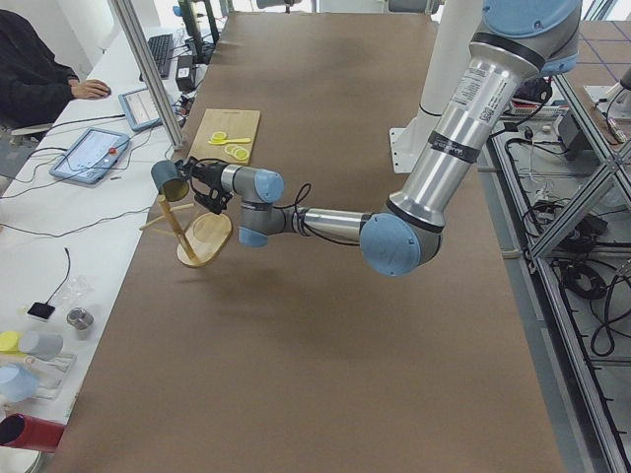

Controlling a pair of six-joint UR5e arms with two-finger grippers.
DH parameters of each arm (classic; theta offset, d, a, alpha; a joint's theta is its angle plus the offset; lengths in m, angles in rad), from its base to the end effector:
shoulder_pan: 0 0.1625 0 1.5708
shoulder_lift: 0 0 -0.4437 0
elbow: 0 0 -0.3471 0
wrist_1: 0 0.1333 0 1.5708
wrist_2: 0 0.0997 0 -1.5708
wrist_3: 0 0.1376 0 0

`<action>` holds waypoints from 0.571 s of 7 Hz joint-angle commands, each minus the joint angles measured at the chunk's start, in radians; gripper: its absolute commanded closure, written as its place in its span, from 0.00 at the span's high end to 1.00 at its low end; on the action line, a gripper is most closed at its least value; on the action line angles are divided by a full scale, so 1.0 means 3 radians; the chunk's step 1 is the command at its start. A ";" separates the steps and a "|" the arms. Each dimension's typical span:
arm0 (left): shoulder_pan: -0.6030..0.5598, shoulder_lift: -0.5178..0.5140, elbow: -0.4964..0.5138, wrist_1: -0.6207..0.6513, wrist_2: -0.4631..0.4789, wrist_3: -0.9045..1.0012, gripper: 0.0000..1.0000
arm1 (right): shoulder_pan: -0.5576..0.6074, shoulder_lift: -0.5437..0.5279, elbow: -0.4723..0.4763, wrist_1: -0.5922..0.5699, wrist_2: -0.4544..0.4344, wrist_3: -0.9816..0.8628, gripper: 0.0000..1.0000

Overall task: Hang cup on storage rack
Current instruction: 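Slide the mug handle onto a wooden rack peg with the left gripper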

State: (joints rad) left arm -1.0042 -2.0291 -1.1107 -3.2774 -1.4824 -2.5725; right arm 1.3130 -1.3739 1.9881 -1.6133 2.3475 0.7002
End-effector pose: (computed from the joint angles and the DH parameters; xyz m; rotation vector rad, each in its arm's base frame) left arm 0.2347 -0.6399 0.4439 0.0787 1.9713 -1.4999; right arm -0.0937 -0.5000 0.4262 0.1333 -0.9194 0.1883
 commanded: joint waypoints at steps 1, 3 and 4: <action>-0.0007 0.0070 0.0000 -0.0064 -0.0014 -0.0005 0.00 | 0.0000 -0.0002 0.0000 -0.0001 -0.0007 -0.0002 1.00; -0.0012 0.0086 0.0005 -0.0100 -0.0014 -0.0005 0.00 | -0.0005 0.0003 0.0000 -0.0001 -0.0007 -0.0002 1.00; -0.0032 0.0086 0.0026 -0.0094 -0.0008 -0.0010 0.00 | -0.0005 0.0003 0.0000 -0.0001 -0.0007 -0.0002 1.00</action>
State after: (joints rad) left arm -1.0090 -2.0043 -1.1077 -3.3053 -1.4861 -2.5743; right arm 1.3122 -1.3736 1.9881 -1.6137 2.3455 0.6995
